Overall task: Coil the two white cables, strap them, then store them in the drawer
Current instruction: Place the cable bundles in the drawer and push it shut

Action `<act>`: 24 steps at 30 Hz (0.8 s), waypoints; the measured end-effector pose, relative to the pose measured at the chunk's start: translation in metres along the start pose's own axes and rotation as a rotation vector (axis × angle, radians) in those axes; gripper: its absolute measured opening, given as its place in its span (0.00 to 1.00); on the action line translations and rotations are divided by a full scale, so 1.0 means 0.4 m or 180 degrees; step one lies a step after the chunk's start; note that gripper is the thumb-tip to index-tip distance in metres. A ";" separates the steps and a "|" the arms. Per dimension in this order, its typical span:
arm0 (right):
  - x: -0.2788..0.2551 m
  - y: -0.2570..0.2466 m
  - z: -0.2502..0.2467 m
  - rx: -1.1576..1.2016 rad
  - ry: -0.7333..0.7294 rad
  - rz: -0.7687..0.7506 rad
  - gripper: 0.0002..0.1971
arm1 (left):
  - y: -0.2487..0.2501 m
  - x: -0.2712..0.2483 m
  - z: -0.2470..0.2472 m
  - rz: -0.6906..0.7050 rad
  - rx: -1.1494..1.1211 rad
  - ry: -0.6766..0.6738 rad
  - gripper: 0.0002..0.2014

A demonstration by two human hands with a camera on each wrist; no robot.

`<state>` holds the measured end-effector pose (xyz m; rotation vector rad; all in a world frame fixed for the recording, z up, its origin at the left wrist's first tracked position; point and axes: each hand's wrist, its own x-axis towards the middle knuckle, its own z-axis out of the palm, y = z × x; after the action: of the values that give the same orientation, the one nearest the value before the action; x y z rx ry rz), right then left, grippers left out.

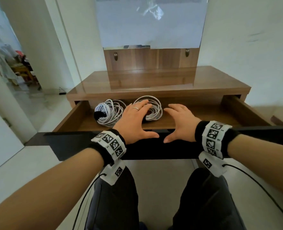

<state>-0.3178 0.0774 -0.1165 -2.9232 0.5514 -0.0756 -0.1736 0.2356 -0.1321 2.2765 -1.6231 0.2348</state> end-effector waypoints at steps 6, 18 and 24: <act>0.094 0.049 -0.039 -0.0519 0.0372 0.0071 0.70 | -0.046 0.127 -0.022 -0.0500 0.0580 -0.0506 0.73; 0.247 0.162 0.007 -0.0548 0.0247 0.0532 0.73 | -0.126 0.201 0.084 -0.0691 0.0820 -0.0221 0.63; 0.279 0.183 0.021 -0.0730 0.0671 0.0409 0.69 | -0.192 0.253 0.084 -0.0714 0.0966 -0.0310 0.72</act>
<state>-0.2394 -0.0295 -0.1352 -3.1117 0.8305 -0.3280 -0.0695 0.1565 -0.1441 2.7140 -1.4411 0.3391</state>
